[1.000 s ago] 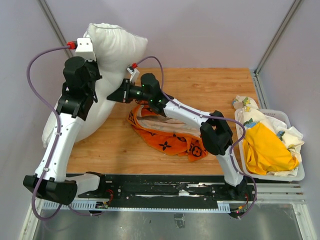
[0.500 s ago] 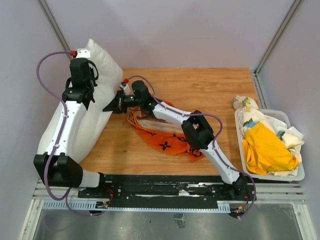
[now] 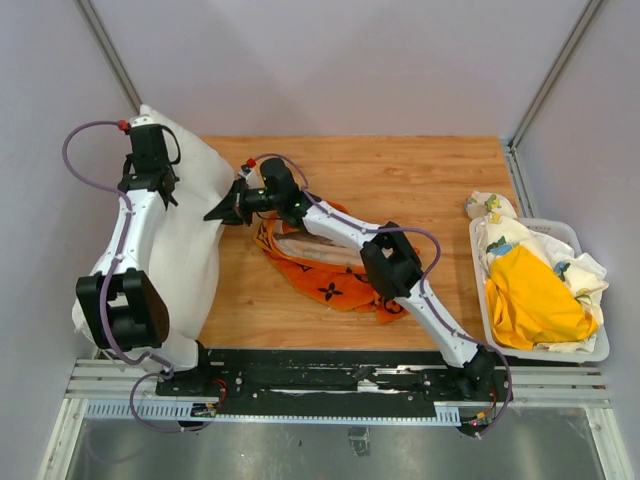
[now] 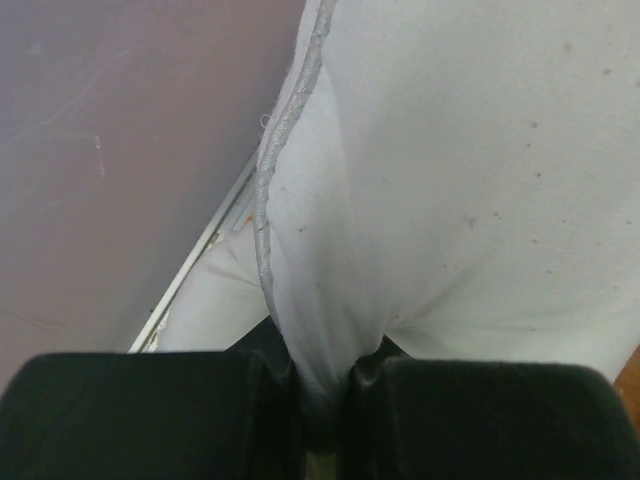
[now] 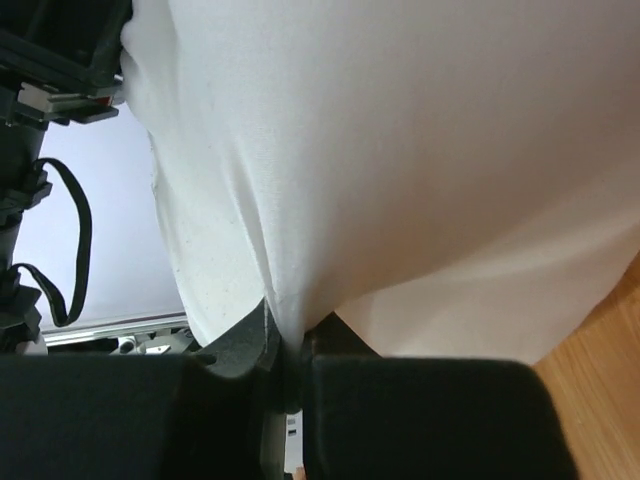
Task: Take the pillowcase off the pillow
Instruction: Place the pillow at the center of the board.
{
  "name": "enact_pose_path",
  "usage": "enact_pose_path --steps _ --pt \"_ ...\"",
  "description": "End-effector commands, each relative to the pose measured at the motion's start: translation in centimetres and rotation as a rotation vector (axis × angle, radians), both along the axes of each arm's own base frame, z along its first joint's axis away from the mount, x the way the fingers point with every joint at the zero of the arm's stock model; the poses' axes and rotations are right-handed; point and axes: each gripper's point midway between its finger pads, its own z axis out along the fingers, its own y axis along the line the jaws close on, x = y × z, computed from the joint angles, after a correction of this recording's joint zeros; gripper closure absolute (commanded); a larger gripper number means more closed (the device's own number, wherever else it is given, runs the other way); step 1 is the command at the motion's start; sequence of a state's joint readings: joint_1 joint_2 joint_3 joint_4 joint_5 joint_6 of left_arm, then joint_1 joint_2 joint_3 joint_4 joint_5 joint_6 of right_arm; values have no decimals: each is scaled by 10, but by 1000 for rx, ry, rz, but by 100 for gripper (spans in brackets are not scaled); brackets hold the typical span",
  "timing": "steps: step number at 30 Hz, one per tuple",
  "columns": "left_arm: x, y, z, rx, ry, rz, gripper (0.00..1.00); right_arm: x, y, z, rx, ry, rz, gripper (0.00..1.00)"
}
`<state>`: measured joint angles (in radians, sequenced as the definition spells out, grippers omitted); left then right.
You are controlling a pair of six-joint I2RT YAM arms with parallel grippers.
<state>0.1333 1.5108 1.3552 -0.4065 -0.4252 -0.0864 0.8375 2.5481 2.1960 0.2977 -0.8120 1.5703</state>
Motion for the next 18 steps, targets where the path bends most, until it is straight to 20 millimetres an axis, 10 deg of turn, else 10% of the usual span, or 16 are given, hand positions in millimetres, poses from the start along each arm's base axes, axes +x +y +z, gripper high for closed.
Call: enact_pose_path --steps 1,4,10,18 --pt "-13 68 74 134 -263 285 100 38 -7 -8 8 11 -20 99" --pt "-13 74 99 167 -372 307 100 46 -1 -15 32 23 -40 86" --pt "10 87 94 211 -408 327 100 44 -11 -19 10 -17 -30 4" --pt "38 111 55 246 -338 284 100 37 -56 9 -20 -125 -50 2"
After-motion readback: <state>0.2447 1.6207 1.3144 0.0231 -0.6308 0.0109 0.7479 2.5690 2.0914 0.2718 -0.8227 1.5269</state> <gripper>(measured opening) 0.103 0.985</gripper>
